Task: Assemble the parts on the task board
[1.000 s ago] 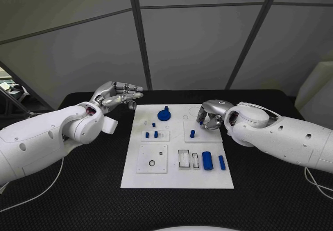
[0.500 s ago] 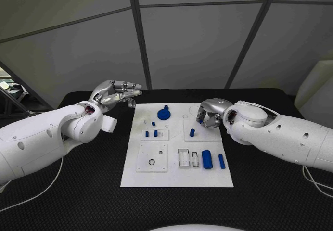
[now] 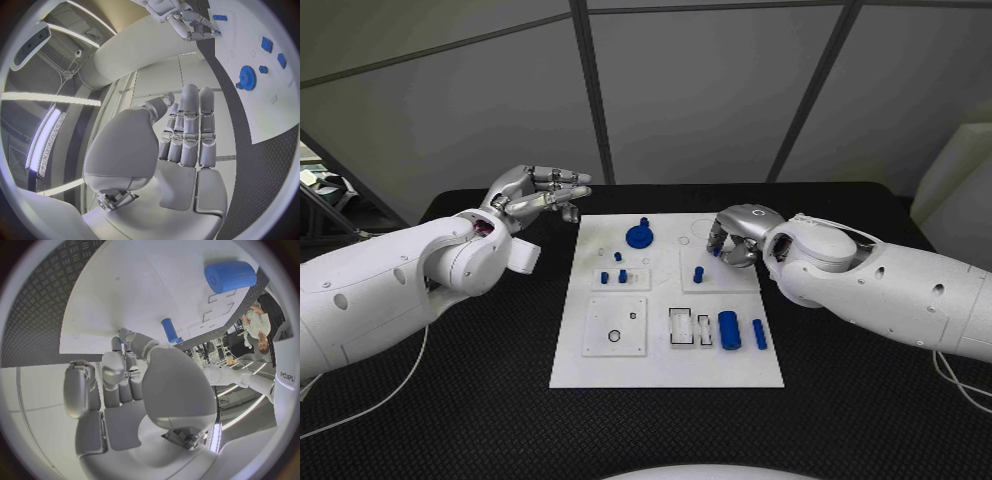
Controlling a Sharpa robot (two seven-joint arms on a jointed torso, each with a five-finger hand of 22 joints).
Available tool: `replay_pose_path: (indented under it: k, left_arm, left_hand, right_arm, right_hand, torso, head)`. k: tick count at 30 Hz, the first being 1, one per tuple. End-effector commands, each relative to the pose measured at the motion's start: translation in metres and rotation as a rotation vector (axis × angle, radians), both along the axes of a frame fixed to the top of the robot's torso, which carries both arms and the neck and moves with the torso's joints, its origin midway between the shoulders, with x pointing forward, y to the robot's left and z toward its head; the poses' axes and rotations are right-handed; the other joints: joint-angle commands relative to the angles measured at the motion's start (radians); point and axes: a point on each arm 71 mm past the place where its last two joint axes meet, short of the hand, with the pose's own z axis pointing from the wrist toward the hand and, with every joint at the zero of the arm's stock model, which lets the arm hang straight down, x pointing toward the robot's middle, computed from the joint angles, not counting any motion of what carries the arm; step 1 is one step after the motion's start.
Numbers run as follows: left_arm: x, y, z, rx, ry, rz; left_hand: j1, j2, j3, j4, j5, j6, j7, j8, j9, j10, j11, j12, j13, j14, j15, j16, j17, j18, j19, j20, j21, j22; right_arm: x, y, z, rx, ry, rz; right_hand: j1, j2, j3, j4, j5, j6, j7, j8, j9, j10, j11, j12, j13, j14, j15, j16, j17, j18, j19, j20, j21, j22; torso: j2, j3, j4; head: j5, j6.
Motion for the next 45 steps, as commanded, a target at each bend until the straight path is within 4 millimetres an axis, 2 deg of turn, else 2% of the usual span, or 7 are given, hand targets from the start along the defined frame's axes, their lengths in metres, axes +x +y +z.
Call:
replay_pose_path:
  k: [1, 9, 15, 24, 30, 32, 45]
  left_arm:
    - [0.001, 0.0, 0.002, -0.014, -0.012, 0.003]
    - [0.002, 0.001, 0.001, -0.012, -0.009, 0.004]
    - [0.002, 0.0, 0.001, -0.012, -0.005, 0.002]
    - [0.003, -0.005, 0.0, -0.026, 0.004, -0.003]
    - [0.004, -0.01, 0.0, -0.041, 0.012, -0.006]
    - [0.003, -0.011, 0.0, -0.043, 0.014, -0.009]
    - [0.002, -0.018, 0.0, -0.05, 0.017, -0.024]
  left_hand:
    - [0.001, 0.012, -0.005, -0.003, -0.001, 0.006, 0.0, -0.007, 0.001, 0.01, 0.0, 0.006, 0.002, -0.004, 0.0, -0.006, -0.001, -0.011, -0.005, 0.0, -0.006, -0.002]
    - [0.001, 0.012, -0.006, -0.004, -0.002, 0.005, 0.0, -0.008, 0.001, 0.009, 0.001, 0.006, 0.002, -0.005, 0.0, -0.007, -0.002, -0.011, -0.005, 0.0, -0.007, -0.002]
    - [0.001, 0.012, -0.007, -0.005, -0.002, 0.005, 0.0, -0.008, 0.001, 0.009, 0.001, 0.005, 0.002, -0.005, 0.0, -0.009, -0.002, -0.011, -0.005, 0.0, -0.008, -0.003]
    - [0.001, 0.012, -0.007, -0.005, -0.002, 0.004, 0.001, -0.009, 0.001, 0.008, 0.001, 0.005, 0.002, -0.005, 0.001, -0.01, -0.002, -0.011, -0.005, 0.0, -0.009, -0.003]
    - [0.001, 0.012, -0.008, -0.005, -0.002, 0.004, 0.001, -0.009, 0.001, 0.007, 0.001, 0.005, 0.002, -0.005, 0.001, -0.011, -0.003, -0.011, -0.005, 0.0, -0.01, -0.004]
    - [0.001, 0.012, -0.008, -0.005, -0.002, 0.004, 0.001, -0.009, 0.001, 0.007, 0.001, 0.005, 0.002, -0.005, 0.001, -0.011, -0.003, -0.011, -0.005, 0.0, -0.01, -0.004]
    - [0.001, 0.012, -0.008, -0.005, -0.002, 0.004, 0.001, -0.009, 0.001, 0.007, 0.001, 0.005, 0.002, -0.005, 0.001, -0.011, -0.003, -0.011, -0.005, 0.0, -0.01, -0.004]
  right_arm:
    - [-0.004, 0.004, 0.008, 0.044, -0.071, 0.018]
    - [-0.016, 0.005, 0.019, 0.102, -0.105, 0.045]
    - [-0.029, 0.016, 0.03, 0.167, -0.113, 0.087]
    - [-0.054, 0.073, 0.04, 0.266, -0.066, 0.235]
    - [-0.067, 0.106, 0.026, 0.292, -0.006, 0.309]
    - [-0.07, 0.113, 0.019, 0.295, 0.014, 0.32]
    - [-0.075, 0.131, -0.015, 0.253, 0.096, 0.342]
  right_hand:
    - [-0.01, -0.004, 0.005, 0.0, -0.003, 0.008, -0.001, -0.003, 0.001, 0.02, -0.015, -0.003, 0.001, 0.019, -0.007, 0.007, 0.0, -0.014, 0.022, -0.001, 0.006, 0.106]
    - [-0.03, -0.016, 0.007, 0.003, -0.007, 0.009, 0.0, -0.007, 0.004, 0.019, -0.015, -0.009, 0.002, 0.019, -0.006, 0.012, -0.003, -0.015, 0.025, -0.001, 0.012, 0.113]
    - [-0.038, -0.019, 0.007, 0.008, -0.01, 0.01, -0.001, -0.008, 0.005, 0.019, -0.015, -0.011, 0.002, 0.018, -0.006, 0.015, -0.003, -0.016, 0.028, -0.001, 0.016, 0.118]
    - [-0.044, -0.019, 0.007, 0.012, -0.012, 0.01, -0.001, -0.01, 0.006, 0.019, -0.015, -0.013, 0.003, 0.018, -0.006, 0.018, -0.003, -0.017, 0.029, -0.001, 0.018, 0.12]
    - [-0.045, -0.018, 0.008, 0.014, -0.013, 0.009, -0.001, -0.01, 0.007, 0.018, -0.015, -0.014, 0.003, 0.018, -0.006, 0.017, -0.005, -0.016, 0.028, -0.001, 0.017, 0.119]
    - [-0.045, -0.017, 0.008, 0.014, -0.013, 0.009, -0.001, -0.011, 0.007, 0.018, -0.015, -0.014, 0.003, 0.018, -0.006, 0.017, -0.005, -0.016, 0.028, -0.001, 0.017, 0.119]
    - [-0.047, -0.015, 0.01, 0.016, -0.014, 0.007, -0.001, -0.013, 0.007, 0.015, -0.015, -0.016, 0.002, 0.018, -0.006, 0.019, -0.005, -0.016, 0.027, -0.001, 0.016, 0.119]
  torso:
    - [-0.001, -0.001, 0.0]
    - [-0.003, -0.0015, -0.0007]
    - [-0.001, -0.0016, -0.0003]
    - [0.001, -0.0027, 0.0029]
    - [0.0, -0.0047, 0.0019]
    - [0.0, -0.0036, 0.0009]
    - [0.001, -0.0014, 0.0003]
  head:
    - [-0.001, 0.003]
    - [0.001, 0.003]
    - [0.006, 0.003]
    - [0.03, -0.004]
    - [0.049, -0.012]
    - [0.055, -0.013]
    - [0.088, -0.032]
